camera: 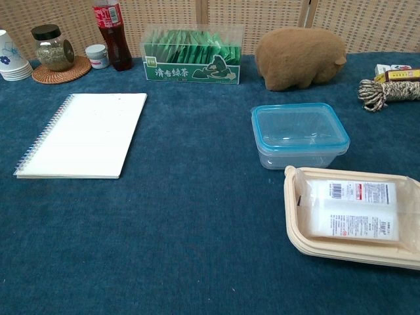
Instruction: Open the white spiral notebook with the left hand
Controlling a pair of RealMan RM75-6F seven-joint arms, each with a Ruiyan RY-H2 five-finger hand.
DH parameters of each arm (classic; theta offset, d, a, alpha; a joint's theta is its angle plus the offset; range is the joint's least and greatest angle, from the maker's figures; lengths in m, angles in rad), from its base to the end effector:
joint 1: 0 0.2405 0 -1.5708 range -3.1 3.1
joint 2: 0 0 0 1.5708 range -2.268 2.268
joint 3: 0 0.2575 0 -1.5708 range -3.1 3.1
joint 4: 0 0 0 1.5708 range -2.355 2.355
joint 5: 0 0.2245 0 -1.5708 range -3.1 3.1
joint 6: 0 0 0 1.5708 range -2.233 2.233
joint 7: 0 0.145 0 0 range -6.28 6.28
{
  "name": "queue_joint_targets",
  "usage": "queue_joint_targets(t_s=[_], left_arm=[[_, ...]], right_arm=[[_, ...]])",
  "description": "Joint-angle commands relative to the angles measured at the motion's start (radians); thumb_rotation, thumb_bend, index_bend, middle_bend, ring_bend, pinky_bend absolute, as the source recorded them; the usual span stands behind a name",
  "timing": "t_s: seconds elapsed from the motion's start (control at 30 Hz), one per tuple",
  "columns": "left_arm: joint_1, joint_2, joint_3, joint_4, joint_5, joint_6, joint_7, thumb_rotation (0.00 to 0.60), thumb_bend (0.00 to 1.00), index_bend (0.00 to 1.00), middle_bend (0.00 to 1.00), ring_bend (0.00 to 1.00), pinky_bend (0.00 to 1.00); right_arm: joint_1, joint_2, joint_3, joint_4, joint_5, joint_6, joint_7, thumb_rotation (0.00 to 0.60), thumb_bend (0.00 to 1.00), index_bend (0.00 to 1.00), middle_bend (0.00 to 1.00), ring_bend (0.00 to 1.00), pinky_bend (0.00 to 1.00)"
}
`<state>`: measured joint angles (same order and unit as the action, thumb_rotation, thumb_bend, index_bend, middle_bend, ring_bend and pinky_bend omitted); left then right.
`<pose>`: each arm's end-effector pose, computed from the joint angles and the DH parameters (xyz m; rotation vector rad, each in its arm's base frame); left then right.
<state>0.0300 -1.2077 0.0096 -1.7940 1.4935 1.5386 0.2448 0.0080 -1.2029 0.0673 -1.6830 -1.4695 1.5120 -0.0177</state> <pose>-0.2884 0.1337 0.1053 -1.3250 -1.0075 -0.8244 -0.3084 -0.1618 0.1209 1.2479 -1.0358 0.9614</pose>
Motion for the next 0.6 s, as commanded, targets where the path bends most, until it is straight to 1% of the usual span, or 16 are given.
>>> queue_joint_targets(t_s=[0.03, 0.27, 0.4, 0.6], left_arm=[[-0.002, 0.000, 0.000, 0.001, -0.003, -0.004, 0.002, 0.600, 0.36, 0.17, 0.12, 0.03, 0.00], [-0.009, 0.000, 0.005, 0.006, -0.001, -0.020, 0.009, 0.600, 0.36, 0.18, 0.11, 0.03, 0.00], [-0.021, -0.002, -0.006, 0.003, 0.000, -0.026, 0.010, 0.600, 0.36, 0.18, 0.11, 0.03, 0.00], [-0.086, 0.001, -0.030, -0.027, -0.033, -0.121, 0.065, 0.600, 0.36, 0.18, 0.09, 0.01, 0.00]], right_arm=[[0.000, 0.000, 0.001, -0.001, 0.001, 0.000, -0.001, 0.600, 0.31, 0.22, 0.15, 0.04, 0.12], [-0.003, -0.002, -0.004, -0.001, -0.004, 0.003, 0.001, 0.600, 0.31, 0.22, 0.15, 0.04, 0.12], [-0.011, 0.002, -0.006, -0.003, -0.011, 0.020, 0.005, 0.600, 0.30, 0.22, 0.15, 0.04, 0.12], [-0.025, 0.005, -0.011, -0.005, -0.019, 0.044, 0.015, 0.600, 0.31, 0.22, 0.15, 0.04, 0.12]])
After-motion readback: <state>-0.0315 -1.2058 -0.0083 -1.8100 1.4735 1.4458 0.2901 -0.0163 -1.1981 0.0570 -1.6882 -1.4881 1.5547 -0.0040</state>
